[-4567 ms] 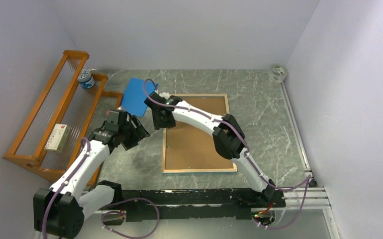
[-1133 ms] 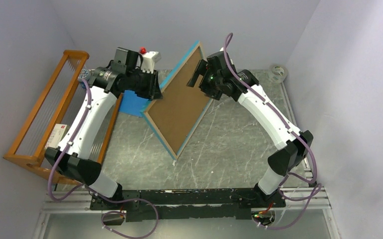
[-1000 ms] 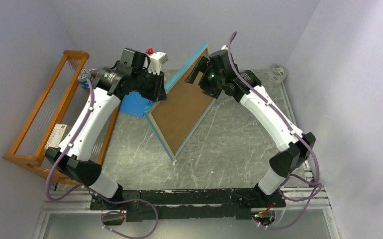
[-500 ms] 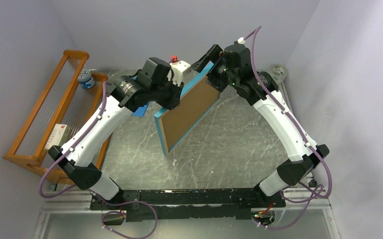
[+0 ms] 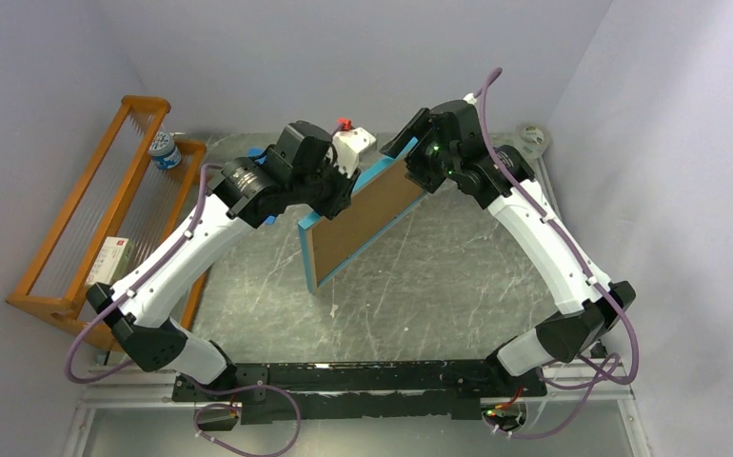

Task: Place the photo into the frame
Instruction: Turn over the photo frame at the center of the board.

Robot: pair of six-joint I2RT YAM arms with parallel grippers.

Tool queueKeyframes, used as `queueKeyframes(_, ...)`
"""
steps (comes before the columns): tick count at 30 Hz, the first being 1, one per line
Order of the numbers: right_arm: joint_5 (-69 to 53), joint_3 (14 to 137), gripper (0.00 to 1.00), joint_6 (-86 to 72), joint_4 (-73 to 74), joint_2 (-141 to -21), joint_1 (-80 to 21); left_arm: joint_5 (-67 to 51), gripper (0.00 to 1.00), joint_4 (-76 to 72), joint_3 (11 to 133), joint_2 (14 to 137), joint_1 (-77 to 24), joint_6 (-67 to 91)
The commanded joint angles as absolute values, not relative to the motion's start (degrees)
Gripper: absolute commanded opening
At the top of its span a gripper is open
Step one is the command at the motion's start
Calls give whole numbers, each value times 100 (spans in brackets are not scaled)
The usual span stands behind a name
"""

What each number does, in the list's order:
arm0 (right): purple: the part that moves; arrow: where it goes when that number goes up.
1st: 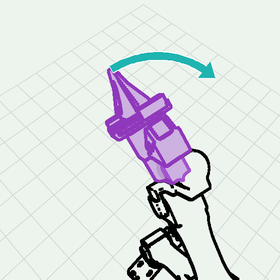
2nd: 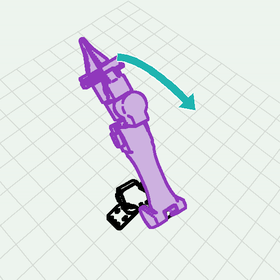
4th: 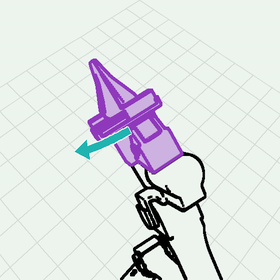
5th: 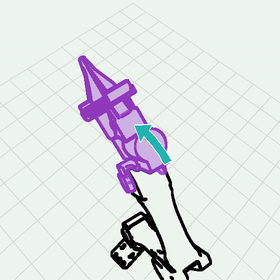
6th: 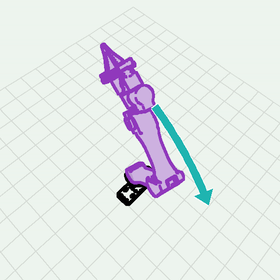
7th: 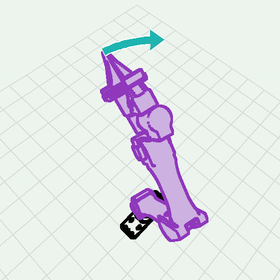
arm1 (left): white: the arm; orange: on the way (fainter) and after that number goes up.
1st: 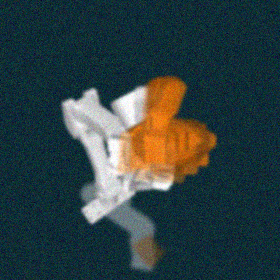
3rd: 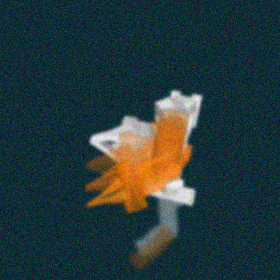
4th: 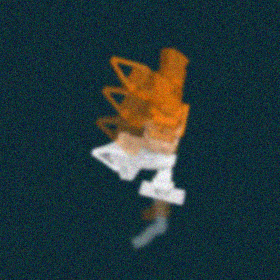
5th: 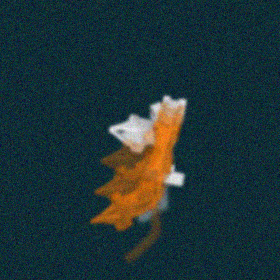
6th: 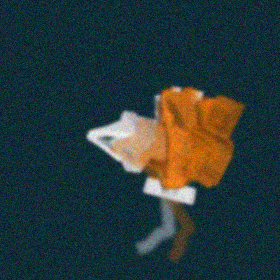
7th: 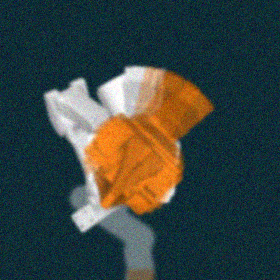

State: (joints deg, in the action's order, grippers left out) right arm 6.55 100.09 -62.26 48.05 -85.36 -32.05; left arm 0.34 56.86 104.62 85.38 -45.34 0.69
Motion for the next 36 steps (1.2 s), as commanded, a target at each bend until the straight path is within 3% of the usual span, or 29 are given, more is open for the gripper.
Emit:
queueKeyframes(1,693,9965,77,-6384,4850,-8314,-3153,-621,7,4916,10382,8166,-4636,-284)
queueKeyframes(7,430,10056,74,-6391,4947,-8456,-3116,-897,18,4930,10365,8208,-4640,-348)
queueKeyframes(13,346,10011,69,-6405,5042,-8356,-3044,-1741,45,5015,10444,8233,-4636,-162)
queueKeyframes(18,362,9639,58,-6441,5007,-8048,-2936,-2916,60,5101,10995,8415,-4641,-36)
queueKeyframes(21,360,9419,52,-6485,5080,-7853,-2878,-3256,63,4918,10898,8384,-4637,275)
queueKeyframes(29,-263,8412,32,-6234,4987,-7223,-2144,-2388,72,4504,10922,8411,-4634,1136)
queueKeyframes(36,-1026,7391,24,-5279,4160,-6608,-1418,-1968,77,4273,10498,8526,-4287,2032)
